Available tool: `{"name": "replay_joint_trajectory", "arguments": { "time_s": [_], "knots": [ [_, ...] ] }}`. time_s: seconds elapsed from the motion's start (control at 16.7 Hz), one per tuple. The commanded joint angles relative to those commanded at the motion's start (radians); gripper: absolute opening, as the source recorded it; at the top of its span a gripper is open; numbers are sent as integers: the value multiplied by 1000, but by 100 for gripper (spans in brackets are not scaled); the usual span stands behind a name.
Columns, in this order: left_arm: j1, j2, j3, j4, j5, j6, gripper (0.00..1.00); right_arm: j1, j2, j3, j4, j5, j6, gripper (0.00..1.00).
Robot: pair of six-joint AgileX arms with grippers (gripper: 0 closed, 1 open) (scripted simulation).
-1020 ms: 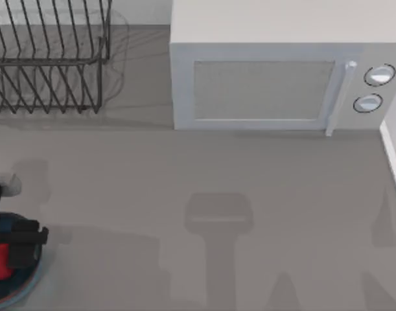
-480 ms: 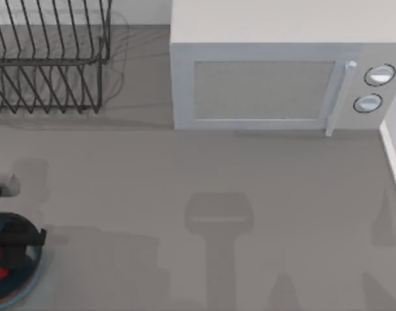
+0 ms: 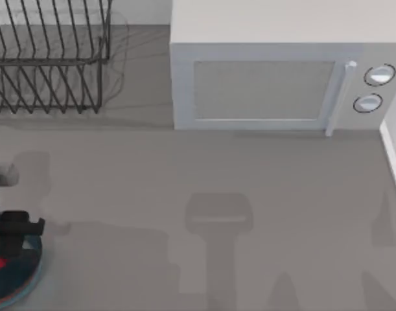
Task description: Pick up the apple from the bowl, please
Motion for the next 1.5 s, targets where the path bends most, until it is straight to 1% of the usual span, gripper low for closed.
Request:
{"name": "replay_joint_trajectory", "arguments": {
  "time_s": [0.18, 0.6, 0.78, 0.96, 1.26, 1.38, 1.5],
  "knots": [
    [-3, 5, 159, -162, -1, -3, 0, 0, 0, 0, 0, 0, 0, 100],
    [-11, -29, 695, -753, -1, -12, 0, 0, 0, 0, 0, 0, 0, 100],
    [-14, -55, 848, -910, -1, -15, 0, 0, 0, 0, 0, 0, 0, 100],
    [-16, -71, 910, -973, -1, -17, 0, 0, 0, 0, 0, 0, 0, 100],
    [-14, -66, 909, -971, -1, -17, 0, 0, 0, 0, 0, 0, 0, 100],
    [-50, -33, 915, -954, 2, -53, 0, 0, 0, 0, 0, 0, 0, 100],
    [-127, 27, 921, -914, 7, -130, 0, 0, 0, 0, 0, 0, 0, 100]
  ]
}}
